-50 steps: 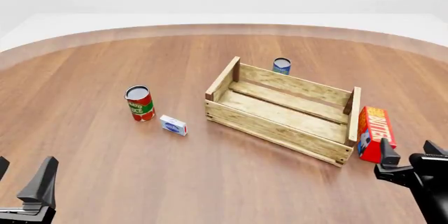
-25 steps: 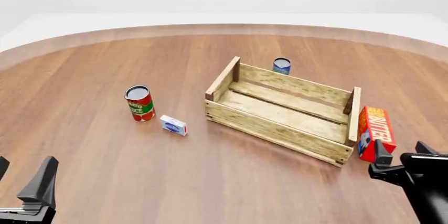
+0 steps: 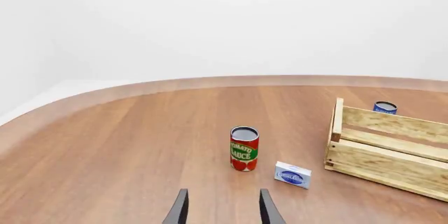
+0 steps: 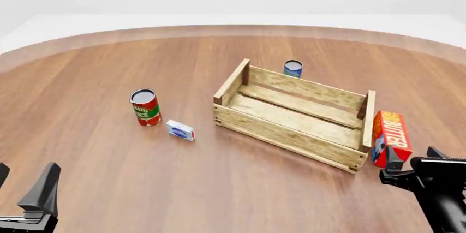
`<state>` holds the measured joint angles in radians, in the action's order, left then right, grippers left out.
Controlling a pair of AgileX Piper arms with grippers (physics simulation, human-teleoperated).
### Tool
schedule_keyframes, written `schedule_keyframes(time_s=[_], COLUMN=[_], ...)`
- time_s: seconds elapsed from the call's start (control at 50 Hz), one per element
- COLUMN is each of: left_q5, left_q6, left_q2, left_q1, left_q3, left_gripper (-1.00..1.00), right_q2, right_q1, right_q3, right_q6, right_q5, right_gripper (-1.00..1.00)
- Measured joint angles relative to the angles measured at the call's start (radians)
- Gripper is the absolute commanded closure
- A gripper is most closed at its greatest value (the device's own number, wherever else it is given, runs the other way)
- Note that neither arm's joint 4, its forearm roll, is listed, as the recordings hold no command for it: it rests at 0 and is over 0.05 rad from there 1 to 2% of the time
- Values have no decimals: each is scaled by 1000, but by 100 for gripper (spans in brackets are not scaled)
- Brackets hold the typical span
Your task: Pick up the butter and put it in the tray.
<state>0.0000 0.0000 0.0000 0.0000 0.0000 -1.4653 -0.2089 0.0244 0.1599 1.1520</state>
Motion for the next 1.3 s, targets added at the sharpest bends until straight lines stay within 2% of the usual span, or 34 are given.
schedule_keyframes(time_s=[0.6,1.3], left_q5=[0,0], left_q6=[0,0], left_q2=[0,0], left_q1=[0,0], left_q3=[0,0], left_gripper=[-100,-100], right_q2=[-109,-216], right_q1=[-19,-22], right_q3=[40,91], right_q6=[17,30], right_q5=[54,67], right_gripper=[-100,-100])
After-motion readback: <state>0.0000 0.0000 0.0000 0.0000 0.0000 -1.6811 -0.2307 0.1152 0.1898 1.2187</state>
